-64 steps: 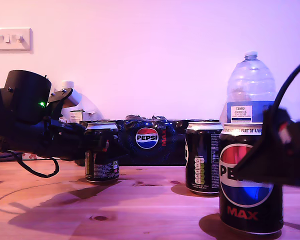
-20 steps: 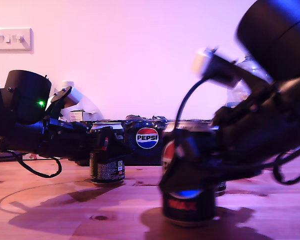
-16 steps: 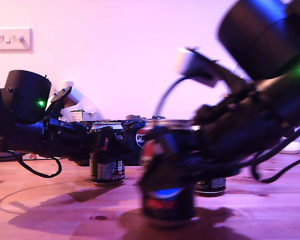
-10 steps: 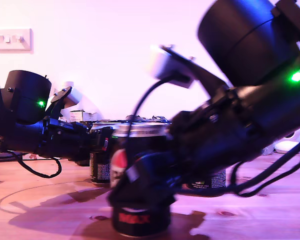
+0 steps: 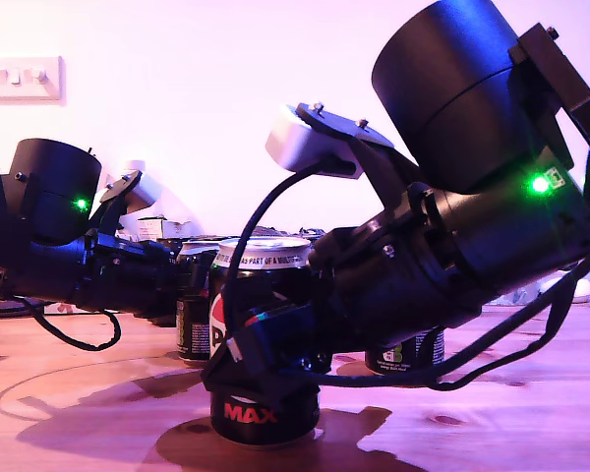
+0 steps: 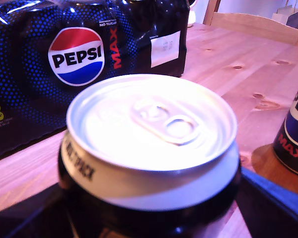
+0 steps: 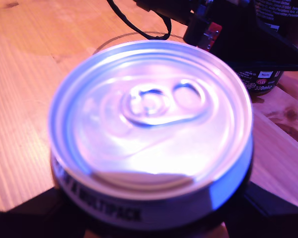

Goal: Stack up the Pepsi cans on top of each other

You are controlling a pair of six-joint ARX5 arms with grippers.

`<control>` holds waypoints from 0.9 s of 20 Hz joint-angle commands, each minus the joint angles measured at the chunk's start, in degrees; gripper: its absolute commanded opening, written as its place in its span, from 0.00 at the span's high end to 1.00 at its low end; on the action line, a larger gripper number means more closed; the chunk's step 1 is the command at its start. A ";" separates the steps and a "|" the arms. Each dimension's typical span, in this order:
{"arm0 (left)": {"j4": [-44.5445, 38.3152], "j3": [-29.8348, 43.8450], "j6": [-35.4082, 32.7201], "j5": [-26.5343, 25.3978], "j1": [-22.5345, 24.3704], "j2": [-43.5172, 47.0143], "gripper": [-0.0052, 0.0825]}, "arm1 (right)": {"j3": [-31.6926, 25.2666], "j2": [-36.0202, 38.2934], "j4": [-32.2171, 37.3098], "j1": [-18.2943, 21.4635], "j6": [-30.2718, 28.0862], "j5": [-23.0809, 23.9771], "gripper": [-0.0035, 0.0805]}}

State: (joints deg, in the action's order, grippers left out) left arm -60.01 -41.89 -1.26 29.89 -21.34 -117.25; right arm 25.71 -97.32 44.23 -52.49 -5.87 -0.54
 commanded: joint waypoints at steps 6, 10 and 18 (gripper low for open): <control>-0.26 0.37 -0.24 0.11 -0.31 -0.37 0.05 | -0.09 0.13 0.90 -0.02 3.08 -0.61 0.34; -0.24 0.37 -0.24 0.11 -0.31 -0.37 0.05 | 1.79 1.31 -5.25 0.00 4.90 -1.05 0.34; 0.00 0.35 -0.26 0.11 -0.31 -0.37 0.05 | 8.39 2.03 -19.45 0.00 5.84 -1.03 0.33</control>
State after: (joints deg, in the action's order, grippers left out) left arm -59.96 -41.89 -1.26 29.89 -21.34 -117.25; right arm 33.85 -95.29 25.32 -52.49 -0.05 -1.15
